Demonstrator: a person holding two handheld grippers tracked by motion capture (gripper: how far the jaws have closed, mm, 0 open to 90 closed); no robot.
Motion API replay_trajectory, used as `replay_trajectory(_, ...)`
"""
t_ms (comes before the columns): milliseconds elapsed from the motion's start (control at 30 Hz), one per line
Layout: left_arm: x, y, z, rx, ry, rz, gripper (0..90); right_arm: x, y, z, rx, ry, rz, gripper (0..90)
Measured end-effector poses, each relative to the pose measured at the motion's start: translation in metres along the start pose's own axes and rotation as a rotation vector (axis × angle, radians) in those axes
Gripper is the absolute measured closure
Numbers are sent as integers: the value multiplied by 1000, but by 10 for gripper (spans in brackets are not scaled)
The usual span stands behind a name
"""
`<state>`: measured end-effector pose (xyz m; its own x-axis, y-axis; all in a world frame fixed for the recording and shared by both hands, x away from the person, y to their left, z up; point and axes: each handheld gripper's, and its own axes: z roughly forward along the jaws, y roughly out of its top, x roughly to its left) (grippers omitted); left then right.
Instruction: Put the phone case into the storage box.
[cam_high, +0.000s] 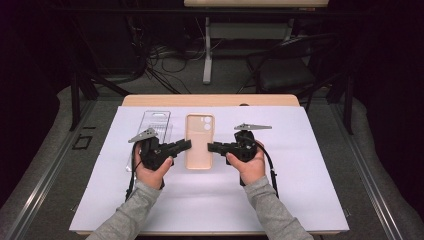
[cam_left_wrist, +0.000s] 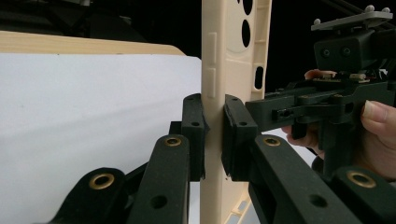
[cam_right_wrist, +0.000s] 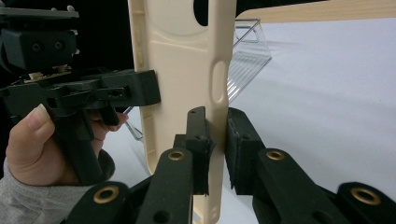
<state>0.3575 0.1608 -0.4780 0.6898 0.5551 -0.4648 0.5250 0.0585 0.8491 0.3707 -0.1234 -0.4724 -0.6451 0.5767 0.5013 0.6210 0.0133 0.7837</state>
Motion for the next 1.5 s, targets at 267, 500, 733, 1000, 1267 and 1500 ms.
replay_trajectory(267,0,0,0,-2,1,-1,812,0,-1,0,-4,-3,2,815)
replay_trajectory(500,0,0,0,-4,2,-2,811,0,-1,0,-10,-1,2,818)
replay_trajectory(733,0,0,0,-7,1,-1,809,1,-1,0,-12,4,7,819)
replay_trajectory(1000,1,0,0,-9,-4,-6,807,1,-1,-1,-15,5,4,820)
replay_trajectory(1267,1,0,0,-14,-18,-14,780,2,-1,-1,-15,9,4,821)
replay_trajectory(1500,2,0,1,-18,-25,-22,719,1,-1,-2,-22,4,4,821)
